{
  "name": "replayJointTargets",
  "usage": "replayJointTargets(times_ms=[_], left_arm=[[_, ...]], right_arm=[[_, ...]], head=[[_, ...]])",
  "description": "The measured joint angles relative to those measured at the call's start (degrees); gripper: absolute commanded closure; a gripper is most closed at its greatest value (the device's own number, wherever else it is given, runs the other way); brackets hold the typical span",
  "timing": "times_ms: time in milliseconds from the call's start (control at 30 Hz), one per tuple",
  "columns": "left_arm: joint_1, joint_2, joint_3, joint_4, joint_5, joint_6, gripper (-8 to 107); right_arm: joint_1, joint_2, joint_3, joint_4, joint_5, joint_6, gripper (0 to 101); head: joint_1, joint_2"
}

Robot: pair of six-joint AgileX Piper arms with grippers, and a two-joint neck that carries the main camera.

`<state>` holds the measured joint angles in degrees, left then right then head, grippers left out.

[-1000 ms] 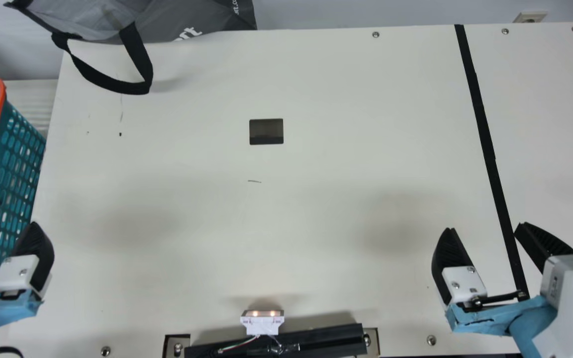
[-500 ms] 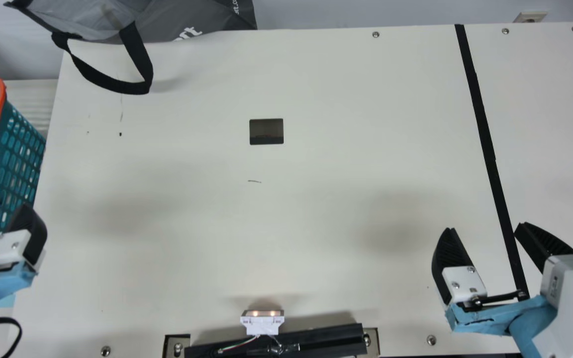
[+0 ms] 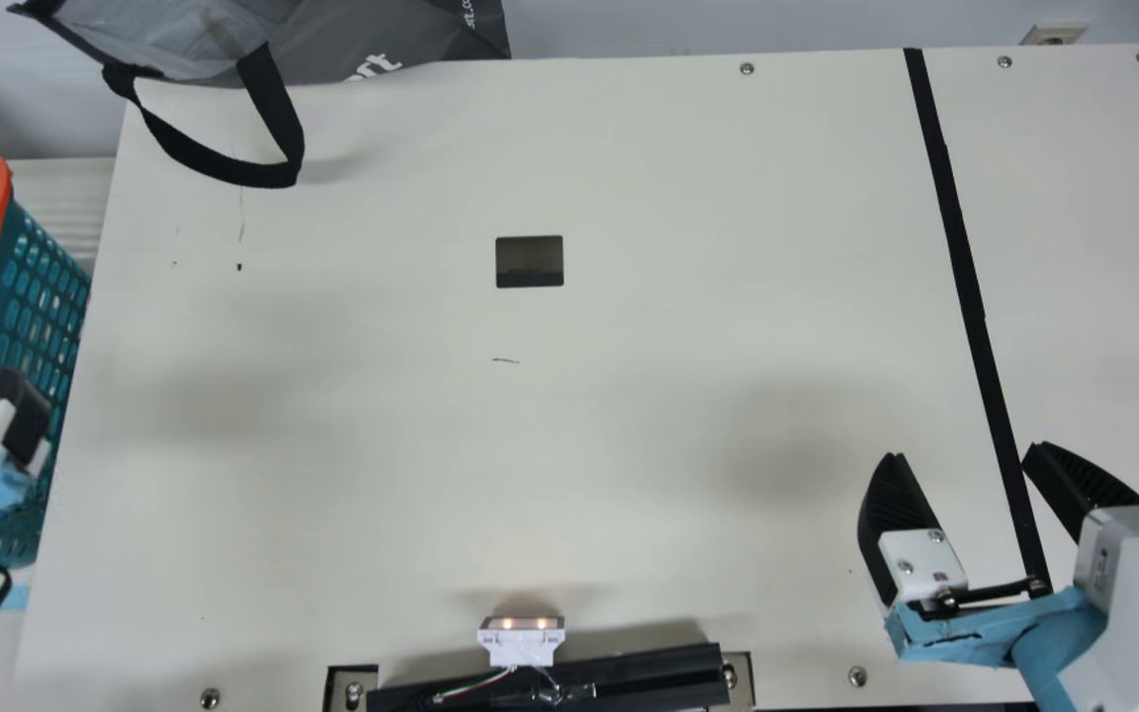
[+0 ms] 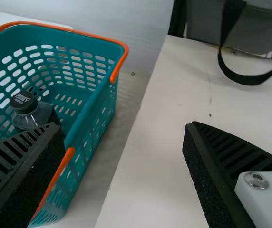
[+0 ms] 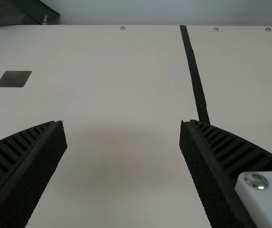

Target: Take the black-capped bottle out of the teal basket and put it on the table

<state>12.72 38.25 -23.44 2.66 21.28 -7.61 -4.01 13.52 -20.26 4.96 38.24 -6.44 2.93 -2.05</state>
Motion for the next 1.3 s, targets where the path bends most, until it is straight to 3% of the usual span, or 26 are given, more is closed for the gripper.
replayJointTargets(times_ms=[800,1300], left_arm=[[16.26,15.84,-6.75,-19.62,-4.93,20.74,-8],[27.70,26.92,-12.10,-34.46,-3.08,39.24,-8]], right_arm=[[0.00,0.00,0.00,0.00,0.00,0.00,10],[0.00,0.00,0.00,0.04,-0.03,0.00,10]], head=[[0.00,0.00],[0.00,0.00]])
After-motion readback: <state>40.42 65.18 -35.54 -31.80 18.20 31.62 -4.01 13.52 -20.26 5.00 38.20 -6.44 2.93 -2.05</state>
